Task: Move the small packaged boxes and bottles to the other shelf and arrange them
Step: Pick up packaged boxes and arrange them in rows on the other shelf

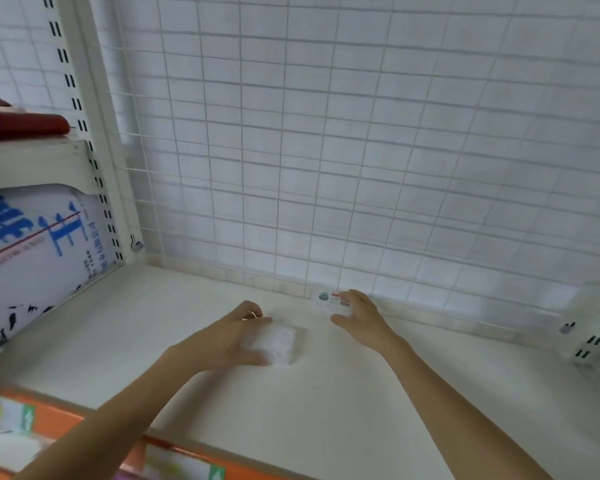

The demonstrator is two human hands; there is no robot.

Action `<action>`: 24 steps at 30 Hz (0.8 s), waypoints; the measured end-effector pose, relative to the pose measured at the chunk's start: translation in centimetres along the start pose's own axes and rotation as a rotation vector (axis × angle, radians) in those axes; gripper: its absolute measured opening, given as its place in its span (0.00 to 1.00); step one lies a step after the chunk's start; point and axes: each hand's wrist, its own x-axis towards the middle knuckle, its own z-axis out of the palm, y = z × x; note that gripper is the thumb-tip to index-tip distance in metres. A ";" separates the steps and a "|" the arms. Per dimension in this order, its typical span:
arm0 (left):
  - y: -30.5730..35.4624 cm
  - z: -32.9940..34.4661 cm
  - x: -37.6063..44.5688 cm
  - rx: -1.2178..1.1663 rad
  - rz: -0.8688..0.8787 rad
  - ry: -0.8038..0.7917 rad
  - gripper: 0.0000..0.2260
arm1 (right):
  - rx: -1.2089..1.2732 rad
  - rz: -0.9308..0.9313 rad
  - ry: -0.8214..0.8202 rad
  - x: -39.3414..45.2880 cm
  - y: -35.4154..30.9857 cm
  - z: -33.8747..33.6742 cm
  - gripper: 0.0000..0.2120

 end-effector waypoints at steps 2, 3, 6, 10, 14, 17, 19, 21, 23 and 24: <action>-1.0 -0.3 0.3 0.035 0.045 -0.001 0.34 | -0.005 0.025 0.007 0.1 -0.1 0.4 0.22; -1.4 -0.5 0.5 0.068 0.074 0.000 0.34 | -0.012 0.034 0.019 0.2 0.0 0.6 0.20; -2.3 -0.9 0.9 0.097 0.161 0.027 0.30 | -0.071 0.025 0.064 0.0 -0.4 0.8 0.17; -2.5 -1.6 1.8 0.082 0.204 0.084 0.23 | -0.089 0.041 0.072 -1.1 -1.5 0.7 0.17; -1.8 -2.1 2.7 -0.113 0.040 0.102 0.12 | -0.033 0.058 0.086 -3.4 -2.2 0.5 0.20; -2.1 -1.7 3.2 -0.252 -0.058 0.086 0.07 | 0.008 0.072 0.078 -5.5 -2.4 0.4 0.26; -2.2 -1.5 3.3 -0.304 -0.083 0.065 0.08 | 0.043 0.075 0.070 -6.9 -2.3 0.6 0.28; -1.9 -1.3 3.2 -0.331 -0.100 0.035 0.10 | 0.071 0.079 0.066 -8.1 -2.1 0.8 0.30; -1.5 -1.3 2.9 -0.376 -0.134 0.017 0.12 | 0.089 0.078 0.061 -9.2 -2.1 0.9 0.31; -1.6 -1.4 2.8 -0.412 -0.155 0.002 0.13 | 0.106 0.084 0.058 -9.6 -2.1 0.9 0.32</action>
